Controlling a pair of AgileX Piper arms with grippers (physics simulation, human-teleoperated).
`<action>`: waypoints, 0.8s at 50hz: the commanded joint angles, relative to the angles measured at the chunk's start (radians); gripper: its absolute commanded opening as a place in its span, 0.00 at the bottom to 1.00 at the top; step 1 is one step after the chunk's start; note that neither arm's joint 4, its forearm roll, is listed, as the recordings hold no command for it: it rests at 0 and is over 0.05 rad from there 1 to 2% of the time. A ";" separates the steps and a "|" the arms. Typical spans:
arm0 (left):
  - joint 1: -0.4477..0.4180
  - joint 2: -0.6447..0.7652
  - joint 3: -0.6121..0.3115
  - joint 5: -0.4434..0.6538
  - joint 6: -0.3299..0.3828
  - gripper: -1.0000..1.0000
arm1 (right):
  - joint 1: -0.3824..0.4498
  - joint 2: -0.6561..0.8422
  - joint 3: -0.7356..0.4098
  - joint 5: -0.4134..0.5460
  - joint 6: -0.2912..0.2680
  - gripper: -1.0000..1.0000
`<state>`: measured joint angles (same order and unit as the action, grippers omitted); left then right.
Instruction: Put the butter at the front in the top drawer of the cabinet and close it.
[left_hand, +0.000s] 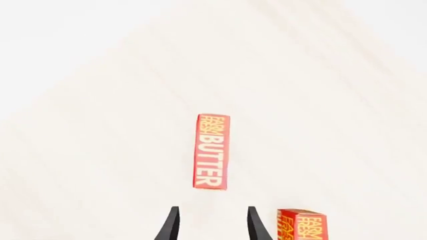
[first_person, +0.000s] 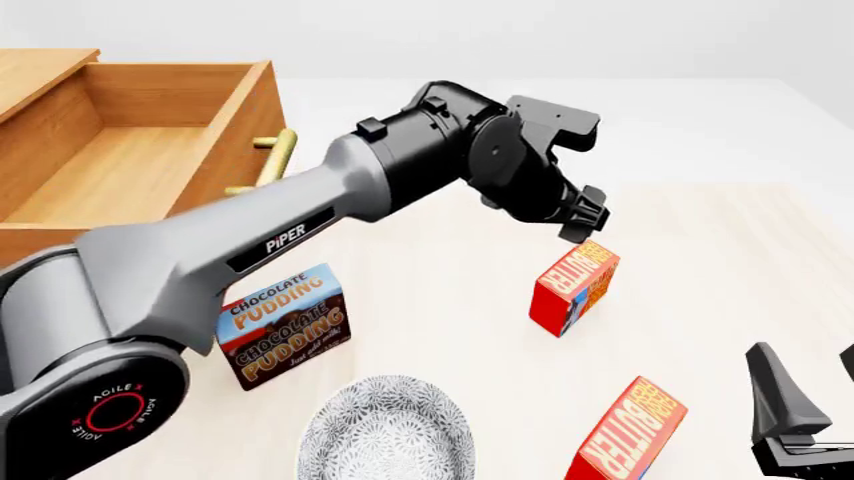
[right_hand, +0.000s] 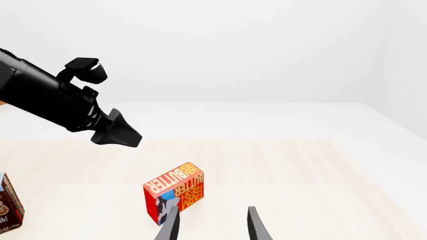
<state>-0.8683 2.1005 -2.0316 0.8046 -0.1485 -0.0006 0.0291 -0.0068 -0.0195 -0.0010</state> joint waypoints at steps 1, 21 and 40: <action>0.001 0.005 -0.001 0.001 -0.013 1.00 | 0.000 -0.011 0.002 0.009 0.001 1.00; 0.002 0.058 0.005 -0.041 -0.038 1.00 | 0.000 -0.011 0.002 0.009 0.000 1.00; -0.007 0.079 0.053 -0.103 -0.069 1.00 | 0.000 -0.011 0.002 0.009 0.000 1.00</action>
<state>-0.8741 2.1831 -1.9996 0.7159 -0.2056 -0.0005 0.0290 -0.0068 -0.0194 -0.0009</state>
